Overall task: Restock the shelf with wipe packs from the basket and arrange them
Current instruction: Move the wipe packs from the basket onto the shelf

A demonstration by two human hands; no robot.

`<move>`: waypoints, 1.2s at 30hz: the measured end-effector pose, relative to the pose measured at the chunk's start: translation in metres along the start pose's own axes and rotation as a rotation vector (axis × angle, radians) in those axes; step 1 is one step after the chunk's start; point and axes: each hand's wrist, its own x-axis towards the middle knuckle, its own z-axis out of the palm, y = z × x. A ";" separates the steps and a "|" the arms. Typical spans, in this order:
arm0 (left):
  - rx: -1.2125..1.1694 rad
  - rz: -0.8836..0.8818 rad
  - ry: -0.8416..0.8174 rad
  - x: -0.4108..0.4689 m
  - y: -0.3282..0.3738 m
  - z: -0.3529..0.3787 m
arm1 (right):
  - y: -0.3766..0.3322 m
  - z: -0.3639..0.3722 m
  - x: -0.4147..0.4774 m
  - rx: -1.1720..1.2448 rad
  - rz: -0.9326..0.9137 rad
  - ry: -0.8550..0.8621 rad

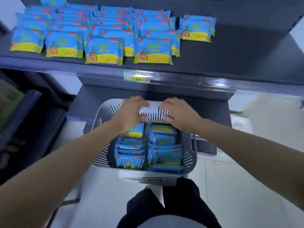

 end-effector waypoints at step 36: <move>0.304 -0.118 -0.955 -0.052 -0.067 0.115 | -0.001 0.057 -0.004 0.064 0.320 -0.387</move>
